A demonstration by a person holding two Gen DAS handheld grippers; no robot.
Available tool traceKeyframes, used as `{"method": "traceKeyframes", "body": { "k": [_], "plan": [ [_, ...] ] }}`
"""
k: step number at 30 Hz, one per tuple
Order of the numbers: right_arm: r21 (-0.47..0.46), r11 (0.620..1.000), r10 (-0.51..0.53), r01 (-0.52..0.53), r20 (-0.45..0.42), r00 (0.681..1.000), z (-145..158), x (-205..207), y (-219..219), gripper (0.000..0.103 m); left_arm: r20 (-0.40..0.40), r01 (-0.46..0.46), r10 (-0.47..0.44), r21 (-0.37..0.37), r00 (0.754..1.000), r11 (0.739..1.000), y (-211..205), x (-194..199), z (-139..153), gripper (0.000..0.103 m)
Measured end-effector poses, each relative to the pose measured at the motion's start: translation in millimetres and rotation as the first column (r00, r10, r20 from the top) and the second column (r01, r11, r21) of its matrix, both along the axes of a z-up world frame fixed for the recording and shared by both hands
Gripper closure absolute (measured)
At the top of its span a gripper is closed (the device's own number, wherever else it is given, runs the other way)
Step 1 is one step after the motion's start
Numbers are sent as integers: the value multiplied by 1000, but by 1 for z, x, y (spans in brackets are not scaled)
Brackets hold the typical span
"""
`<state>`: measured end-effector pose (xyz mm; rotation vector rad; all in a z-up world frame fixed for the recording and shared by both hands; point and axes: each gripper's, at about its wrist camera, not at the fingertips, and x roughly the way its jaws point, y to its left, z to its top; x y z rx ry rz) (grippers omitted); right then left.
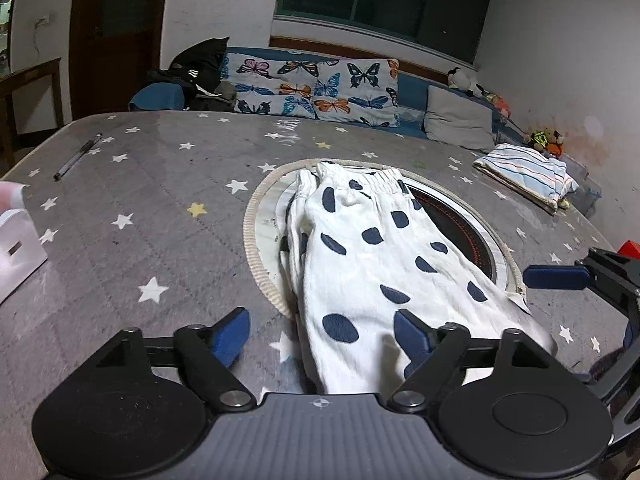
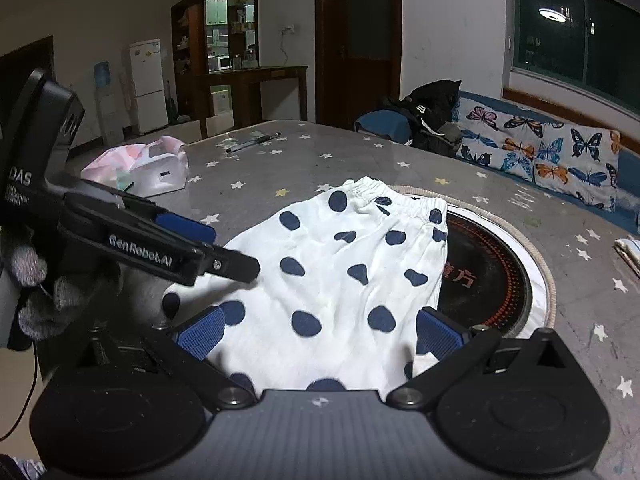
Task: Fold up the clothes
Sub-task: 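Open both tools wide and press the folded trousers flat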
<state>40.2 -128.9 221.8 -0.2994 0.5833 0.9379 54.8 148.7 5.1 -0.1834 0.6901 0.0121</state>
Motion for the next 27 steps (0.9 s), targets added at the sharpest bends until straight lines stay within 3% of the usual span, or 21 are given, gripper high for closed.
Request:
{"method": "traceKeyframes", "body": {
  "k": [14,27],
  "plan": [
    [-6,1000,-22,22,-3,1000,-2,-14,-11,0,12,-7,7,24,1000,1000,-11,-29,1,2],
    [-32,999,-24,25,25,999,0,-27,-17,0,29,-11,10,33,1000,999,-22,-45,6,0]
  ]
}}
